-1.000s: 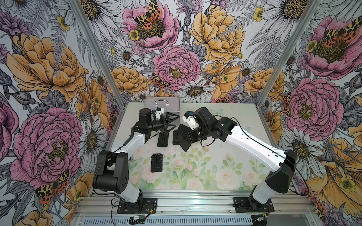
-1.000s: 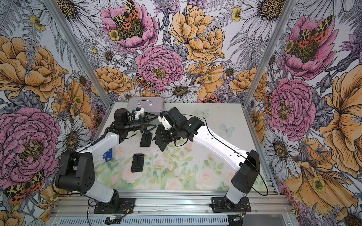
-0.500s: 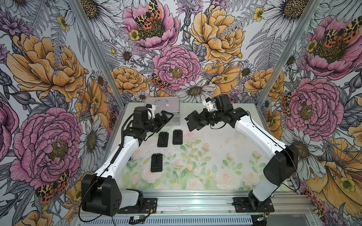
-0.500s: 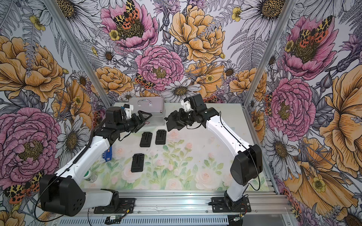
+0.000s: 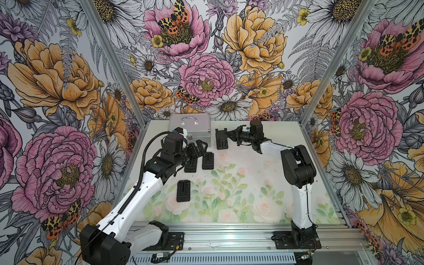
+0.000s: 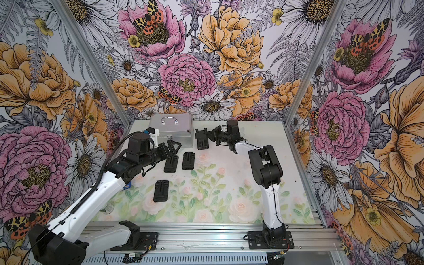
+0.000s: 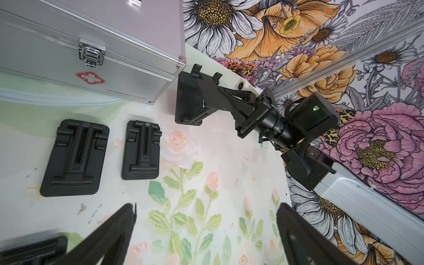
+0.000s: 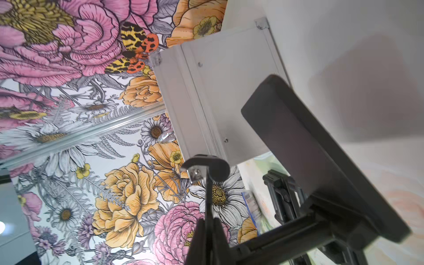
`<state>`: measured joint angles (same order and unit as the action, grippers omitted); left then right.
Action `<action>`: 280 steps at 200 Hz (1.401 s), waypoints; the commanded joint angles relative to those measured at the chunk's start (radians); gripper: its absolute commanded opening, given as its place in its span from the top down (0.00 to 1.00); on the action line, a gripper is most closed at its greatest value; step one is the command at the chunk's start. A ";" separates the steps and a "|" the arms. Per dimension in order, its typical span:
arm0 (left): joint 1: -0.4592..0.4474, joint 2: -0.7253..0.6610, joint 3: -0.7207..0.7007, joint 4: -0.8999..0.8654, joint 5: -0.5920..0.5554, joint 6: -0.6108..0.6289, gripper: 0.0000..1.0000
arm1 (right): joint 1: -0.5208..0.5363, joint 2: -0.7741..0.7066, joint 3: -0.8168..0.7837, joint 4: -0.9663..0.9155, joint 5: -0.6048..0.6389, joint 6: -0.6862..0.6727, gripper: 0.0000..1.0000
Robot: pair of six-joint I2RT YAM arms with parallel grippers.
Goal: Open the phone stand
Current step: Place the phone stand at the center of the board.
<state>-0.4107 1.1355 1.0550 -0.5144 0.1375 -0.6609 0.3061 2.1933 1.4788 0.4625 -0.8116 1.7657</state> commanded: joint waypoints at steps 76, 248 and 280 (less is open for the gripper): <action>-0.008 0.012 -0.033 -0.041 -0.044 0.023 0.01 | -0.019 0.058 0.047 0.074 0.034 0.172 1.00; -0.010 -0.018 -0.069 -0.046 -0.030 0.023 0.01 | -0.021 0.054 0.110 -0.239 0.083 0.184 0.96; -0.001 -0.012 -0.064 -0.046 -0.021 0.030 0.01 | -0.022 0.069 0.102 -0.225 0.076 0.190 0.87</action>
<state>-0.4149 1.1400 0.9997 -0.5587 0.1188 -0.6537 0.2928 2.2585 1.5822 0.2092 -0.7296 1.9369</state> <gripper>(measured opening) 0.987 0.094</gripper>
